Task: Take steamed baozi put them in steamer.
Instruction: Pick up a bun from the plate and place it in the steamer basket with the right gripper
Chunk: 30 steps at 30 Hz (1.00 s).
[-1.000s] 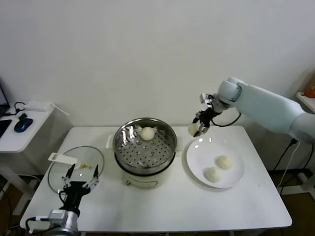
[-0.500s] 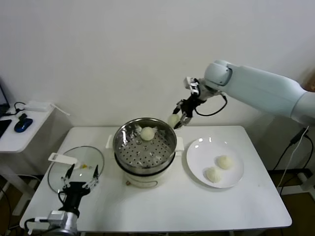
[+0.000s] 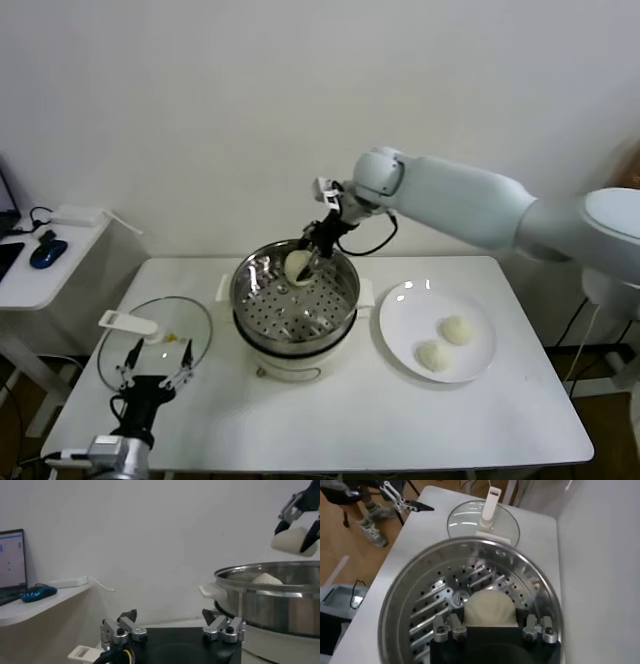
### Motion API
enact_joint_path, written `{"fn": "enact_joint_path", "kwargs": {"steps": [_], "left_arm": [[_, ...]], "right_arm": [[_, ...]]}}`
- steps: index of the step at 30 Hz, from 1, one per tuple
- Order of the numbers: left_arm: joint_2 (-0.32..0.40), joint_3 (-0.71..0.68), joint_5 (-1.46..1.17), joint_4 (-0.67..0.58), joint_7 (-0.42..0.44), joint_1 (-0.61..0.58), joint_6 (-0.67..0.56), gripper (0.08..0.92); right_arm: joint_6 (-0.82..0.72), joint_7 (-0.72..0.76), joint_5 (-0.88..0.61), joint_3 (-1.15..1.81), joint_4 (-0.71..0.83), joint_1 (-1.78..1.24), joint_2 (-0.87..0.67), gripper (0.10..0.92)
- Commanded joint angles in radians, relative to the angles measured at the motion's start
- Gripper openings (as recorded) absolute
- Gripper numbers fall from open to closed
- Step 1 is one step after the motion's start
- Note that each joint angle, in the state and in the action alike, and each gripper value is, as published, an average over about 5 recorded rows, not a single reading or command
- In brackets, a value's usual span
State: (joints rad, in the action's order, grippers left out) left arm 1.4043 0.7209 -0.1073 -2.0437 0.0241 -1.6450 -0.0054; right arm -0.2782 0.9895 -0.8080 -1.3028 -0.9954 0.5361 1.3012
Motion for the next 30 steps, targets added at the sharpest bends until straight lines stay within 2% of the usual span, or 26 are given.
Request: {"fn": "enact_joint_path", "kwargs": {"steps": [1,16,30], "left_arm": [[-0.002,0.003,-0.005,-0.001,0.001,-0.004,-0.002,0.823],[0.000,0.002,-0.024,0.003,0.000,0.006,0.002,0.823],[0.000,-0.001,-0.025,0.007,0.000,0.012,0.003,0.823]], "right_arm": [[-0.001,-0.019,0.010,0.019,0.087,-0.072,0.106,0.670],[0.011,-0.013,0.035,0.015,0.198,-0.117,0.184,0.670],[0.019,-0.002,0.062,0.028,0.232,-0.141,0.209,0.672]]}}
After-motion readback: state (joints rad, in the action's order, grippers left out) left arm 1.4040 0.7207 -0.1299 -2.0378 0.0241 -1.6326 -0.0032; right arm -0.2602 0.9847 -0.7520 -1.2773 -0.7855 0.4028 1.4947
